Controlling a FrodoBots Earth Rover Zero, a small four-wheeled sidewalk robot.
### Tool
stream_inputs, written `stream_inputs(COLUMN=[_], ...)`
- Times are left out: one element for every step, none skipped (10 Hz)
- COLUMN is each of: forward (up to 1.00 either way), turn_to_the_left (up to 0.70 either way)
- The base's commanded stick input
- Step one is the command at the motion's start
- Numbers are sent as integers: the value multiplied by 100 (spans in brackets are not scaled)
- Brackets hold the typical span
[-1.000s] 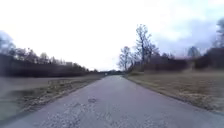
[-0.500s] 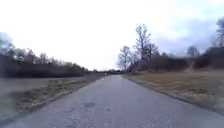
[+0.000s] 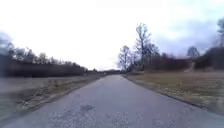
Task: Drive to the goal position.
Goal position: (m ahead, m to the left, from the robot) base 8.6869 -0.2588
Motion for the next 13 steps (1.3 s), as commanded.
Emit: stream_inputs(forward=[50,50,50,50,50,50,50,50,50,50,50,50,50], turn_to_the_left=[0,0,0,0,0,0,0,0,0,0,0,0,0])
